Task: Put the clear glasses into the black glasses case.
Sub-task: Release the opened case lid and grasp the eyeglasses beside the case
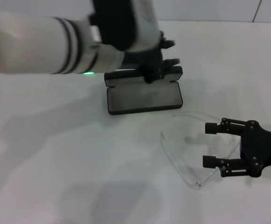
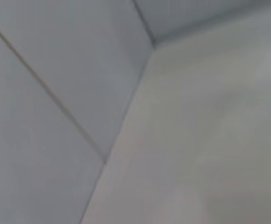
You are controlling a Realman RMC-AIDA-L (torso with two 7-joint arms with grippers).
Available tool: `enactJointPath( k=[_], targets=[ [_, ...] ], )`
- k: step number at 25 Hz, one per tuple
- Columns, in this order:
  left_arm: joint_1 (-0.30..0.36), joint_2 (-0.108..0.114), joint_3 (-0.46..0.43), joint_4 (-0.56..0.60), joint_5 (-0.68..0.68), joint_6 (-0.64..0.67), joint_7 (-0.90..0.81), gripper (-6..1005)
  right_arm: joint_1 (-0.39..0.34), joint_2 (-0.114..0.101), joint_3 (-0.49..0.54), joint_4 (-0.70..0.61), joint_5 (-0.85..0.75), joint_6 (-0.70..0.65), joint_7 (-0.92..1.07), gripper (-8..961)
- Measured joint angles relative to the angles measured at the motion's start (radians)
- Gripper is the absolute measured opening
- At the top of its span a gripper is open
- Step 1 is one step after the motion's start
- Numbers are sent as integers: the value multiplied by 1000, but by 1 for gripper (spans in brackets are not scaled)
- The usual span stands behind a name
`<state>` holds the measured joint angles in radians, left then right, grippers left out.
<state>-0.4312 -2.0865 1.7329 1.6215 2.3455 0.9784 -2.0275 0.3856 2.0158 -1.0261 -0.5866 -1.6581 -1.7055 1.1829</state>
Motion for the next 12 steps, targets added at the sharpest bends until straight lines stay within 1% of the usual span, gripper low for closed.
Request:
enactJointPath(
  k=[2,3,4,8,11,12],
  targets=[
    [61,1,-55,43,-169,25,74,322,2,-1,0,-1,0,-3,1,842],
    [61,1,-55,43,-169,25,74,323,3,-1,0,-2,1,-4,1,842],
    [112,1,-111,56,-316,59,135,323,3,-1,0,-3,2,-8,1,842],
    [177,0,-216,40,-543,175,214,322,5,-2,0,-7,12,-11,2,842],
    [218,0,-295,-7,-683,281,284,321,11,-3,0,-23,14,-14,8,842],
    [228,-1,-312,-21,-712,307,296,337,11,-3,0,-23,14,-14,8,842]
  ],
)
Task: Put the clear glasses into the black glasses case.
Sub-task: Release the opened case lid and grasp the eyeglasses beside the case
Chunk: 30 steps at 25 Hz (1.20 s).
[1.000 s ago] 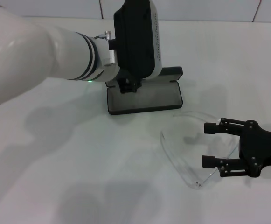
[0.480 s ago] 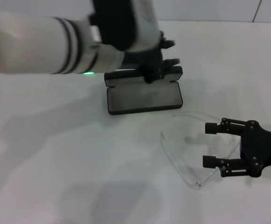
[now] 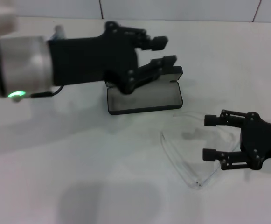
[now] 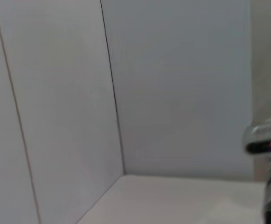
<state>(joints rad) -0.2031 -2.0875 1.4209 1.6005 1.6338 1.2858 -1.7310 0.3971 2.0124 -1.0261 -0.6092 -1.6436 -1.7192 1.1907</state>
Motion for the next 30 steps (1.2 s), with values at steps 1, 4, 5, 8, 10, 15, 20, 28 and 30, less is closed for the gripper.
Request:
enactJointPath(
  k=[1,4,5,8,10,15,20,28,30],
  targets=[
    [14,-1,-22,-21,-39,32,18,353,5,0,0,-11,0,-2,2,841],
    [39,0,-61,-80,-105,93,44,401,14,0,0,-24,1,-12,3,841],
    [43,0,-70,-96,-115,109,46,417,16,0,0,-26,1,-15,3,841],
    [53,-1,-100,-153,-162,164,52,465,20,0,0,-27,1,-22,4,842],
    [66,-1,-120,-192,-212,196,72,497,25,0,0,-27,1,-25,4,842],
    [108,0,-161,-322,-380,324,252,600,29,0,0,-28,1,-25,4,841],
    [145,0,-166,-437,-474,431,443,702,24,0,0,-28,1,-25,4,841],
    [158,2,-176,-558,-474,441,526,871,22,0,0,-49,-1,-31,14,841],
    [160,2,-180,-589,-474,447,555,870,21,0,0,-64,-2,-35,18,841]
  ],
)
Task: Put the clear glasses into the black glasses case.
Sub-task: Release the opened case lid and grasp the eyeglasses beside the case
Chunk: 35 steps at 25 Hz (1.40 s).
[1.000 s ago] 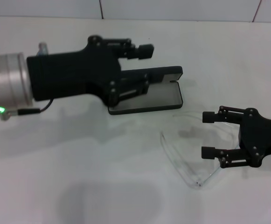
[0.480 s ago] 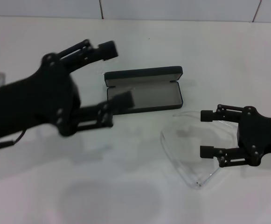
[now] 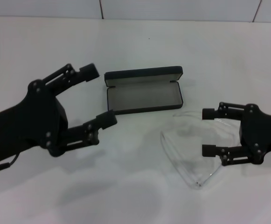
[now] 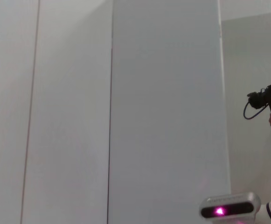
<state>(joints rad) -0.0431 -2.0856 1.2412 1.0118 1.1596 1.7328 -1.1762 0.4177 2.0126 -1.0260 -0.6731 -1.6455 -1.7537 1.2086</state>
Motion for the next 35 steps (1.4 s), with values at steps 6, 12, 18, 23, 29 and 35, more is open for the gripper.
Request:
enactJointPath(
  k=[6,12,18,23,29,35],
  targets=[
    [0,0,-49,-105,2,77,76,868,-22,-3,1,-153,-5,-6,82,842],
    [2,2,-76,-187,4,122,145,865,-10,-36,1,-368,-92,-17,262,841],
    [3,10,-79,-188,10,123,148,863,110,-69,1,-639,-306,-157,530,842],
    [3,5,-118,-189,52,123,147,862,260,-81,-2,-797,-495,-298,685,842],
    [-5,1,-136,-191,65,118,149,861,420,-71,-56,-858,-705,-392,754,841],
    [-7,1,-158,-200,90,116,149,862,489,-60,-257,-869,-782,-394,769,841]
  ],
)
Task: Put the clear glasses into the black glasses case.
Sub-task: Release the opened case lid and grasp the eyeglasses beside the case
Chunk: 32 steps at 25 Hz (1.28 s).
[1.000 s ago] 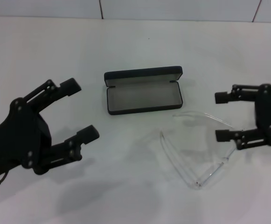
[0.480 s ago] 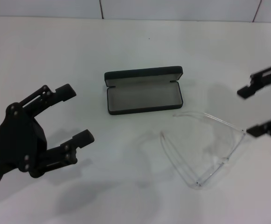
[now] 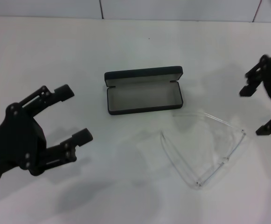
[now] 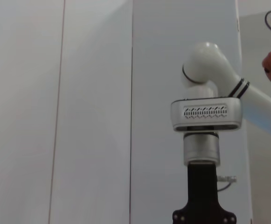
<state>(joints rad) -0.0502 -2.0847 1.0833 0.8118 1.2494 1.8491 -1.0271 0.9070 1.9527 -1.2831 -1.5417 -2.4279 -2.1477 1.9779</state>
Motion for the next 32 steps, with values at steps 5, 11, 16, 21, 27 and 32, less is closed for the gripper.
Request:
enactJointPath(
  k=[5,11,16,21,27,32],
  targets=[
    [-4,1,-35,0,67,-2,-3,861,43,39,-73,15,-42,1,-43,842],
    [-7,-2,-61,-2,104,-6,-7,862,53,62,-164,33,-86,11,-118,842],
    [-9,-4,-61,-2,101,-17,-7,862,50,66,-239,35,-86,18,-163,840],
    [-12,-5,-62,-2,101,-30,-7,862,42,72,-316,66,-72,52,-223,836],
    [-15,-6,-57,-2,99,-39,-4,862,14,74,-370,138,-55,123,-272,829],
    [-24,-6,-58,-2,98,-41,-6,862,-2,75,-419,185,-53,202,-299,824]
  ],
)
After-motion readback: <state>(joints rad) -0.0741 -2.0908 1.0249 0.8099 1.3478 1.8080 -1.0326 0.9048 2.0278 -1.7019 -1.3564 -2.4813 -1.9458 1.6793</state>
